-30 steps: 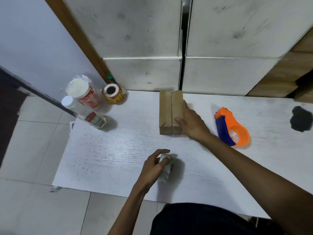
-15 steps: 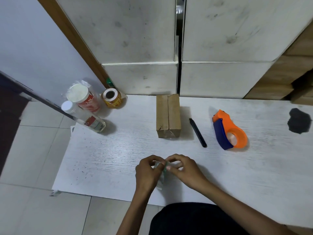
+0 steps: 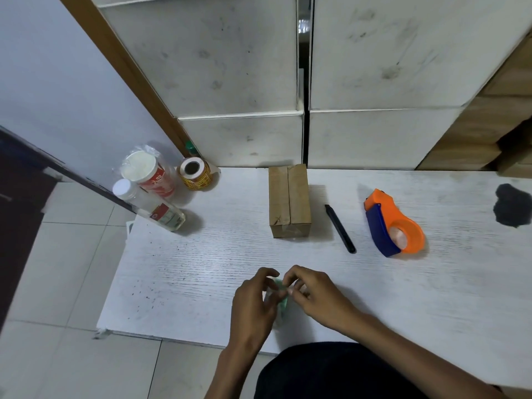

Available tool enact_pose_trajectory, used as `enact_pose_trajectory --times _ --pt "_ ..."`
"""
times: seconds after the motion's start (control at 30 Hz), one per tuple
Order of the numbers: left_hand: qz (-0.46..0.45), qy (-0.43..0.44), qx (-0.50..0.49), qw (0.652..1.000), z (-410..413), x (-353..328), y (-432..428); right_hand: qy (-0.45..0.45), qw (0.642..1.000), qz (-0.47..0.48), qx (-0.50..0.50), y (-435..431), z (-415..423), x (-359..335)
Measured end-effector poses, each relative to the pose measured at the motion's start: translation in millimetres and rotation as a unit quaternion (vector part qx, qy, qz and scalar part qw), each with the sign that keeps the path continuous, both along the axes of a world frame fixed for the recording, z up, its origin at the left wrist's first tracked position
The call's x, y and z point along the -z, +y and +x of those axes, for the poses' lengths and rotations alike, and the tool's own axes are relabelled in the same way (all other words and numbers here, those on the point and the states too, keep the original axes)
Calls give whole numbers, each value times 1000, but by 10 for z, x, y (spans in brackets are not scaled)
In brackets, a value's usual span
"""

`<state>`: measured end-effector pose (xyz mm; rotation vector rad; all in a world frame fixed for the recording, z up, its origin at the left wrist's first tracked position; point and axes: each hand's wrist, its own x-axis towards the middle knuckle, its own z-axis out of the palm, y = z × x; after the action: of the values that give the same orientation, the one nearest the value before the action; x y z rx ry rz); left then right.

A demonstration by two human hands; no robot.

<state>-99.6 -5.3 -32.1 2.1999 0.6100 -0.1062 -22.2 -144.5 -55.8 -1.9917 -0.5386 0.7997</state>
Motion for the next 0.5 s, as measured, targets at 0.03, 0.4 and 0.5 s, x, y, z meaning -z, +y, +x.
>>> enact_pose_trajectory --times 0.03,0.4,0.5 --pt "-2 -10 -8 1000 -25 4 -7 2 1000 3 1 -2 -6 -16" --pt "-90 -4 -73 993 -474 -11 -40 56 994 -25 -94 -47 -180 -102" --pt "-99 4 -75 992 -500 -10 21 40 994 -42 -88 -27 -208 -91"
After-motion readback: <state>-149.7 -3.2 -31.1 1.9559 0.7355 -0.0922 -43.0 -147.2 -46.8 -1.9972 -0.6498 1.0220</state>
